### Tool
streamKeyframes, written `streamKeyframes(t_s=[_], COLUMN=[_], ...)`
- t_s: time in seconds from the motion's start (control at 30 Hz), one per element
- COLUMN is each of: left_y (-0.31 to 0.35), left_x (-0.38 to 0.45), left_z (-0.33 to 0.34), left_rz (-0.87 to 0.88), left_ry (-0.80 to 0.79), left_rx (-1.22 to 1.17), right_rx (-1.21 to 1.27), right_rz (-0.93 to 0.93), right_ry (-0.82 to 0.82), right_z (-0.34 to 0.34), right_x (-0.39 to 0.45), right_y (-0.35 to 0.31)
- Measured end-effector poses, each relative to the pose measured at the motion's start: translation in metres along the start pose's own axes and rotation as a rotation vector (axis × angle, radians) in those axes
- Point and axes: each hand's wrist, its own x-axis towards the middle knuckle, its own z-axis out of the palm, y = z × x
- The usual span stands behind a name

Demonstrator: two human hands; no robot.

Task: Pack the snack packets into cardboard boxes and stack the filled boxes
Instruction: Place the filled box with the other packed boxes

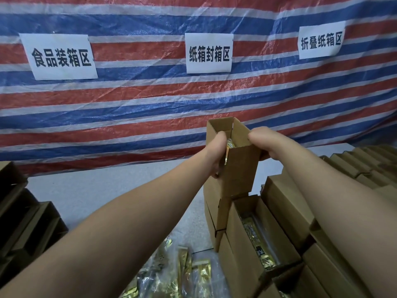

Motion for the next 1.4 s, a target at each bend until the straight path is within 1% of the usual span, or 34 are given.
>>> streamKeyframes(t_s=[0.27, 0.43, 0.7, 1.0, 1.1, 1.17, 1.3, 1.4], left_y=[-0.005, -0.005, -0.002, 0.001, 0.003, 0.007, 0.009, 0.01], left_x=[0.003, 0.001, -0.009, -0.015, -0.023, -0.038, -0.065, -0.093], left_z=[-0.003, -0.004, -0.008, -0.026, -0.036, -0.047, -0.063, -0.077], left_rz=[-0.018, -0.022, -0.018, -0.006, 0.005, 0.04, 0.06, 0.083], left_ry=[0.037, 0.021, 0.047, 0.081, 0.08, 0.106, 0.14, 0.16], left_rx=[-0.043, -0.047, -0.023, 0.016, 0.034, 0.037, 0.039, 0.033], right_rx=[0.033, 0.084, 0.061, -0.022, -0.049, -0.133, -0.244, -0.278], right_rz=[0.021, 0.033, 0.042, -0.006, -0.051, -0.112, -0.238, -0.3], right_ry=[-0.018, -0.015, 0.036, 0.096, 0.092, 0.096, 0.182, 0.209], right_z=[0.007, 0.008, 0.011, 0.0, -0.007, -0.01, -0.011, -0.006], right_x=[0.002, 0.004, 0.008, 0.008, -0.001, -0.013, -0.034, -0.056], right_y=[0.0, 0.0, -0.001, -0.002, -0.008, -0.018, -0.034, -0.049])
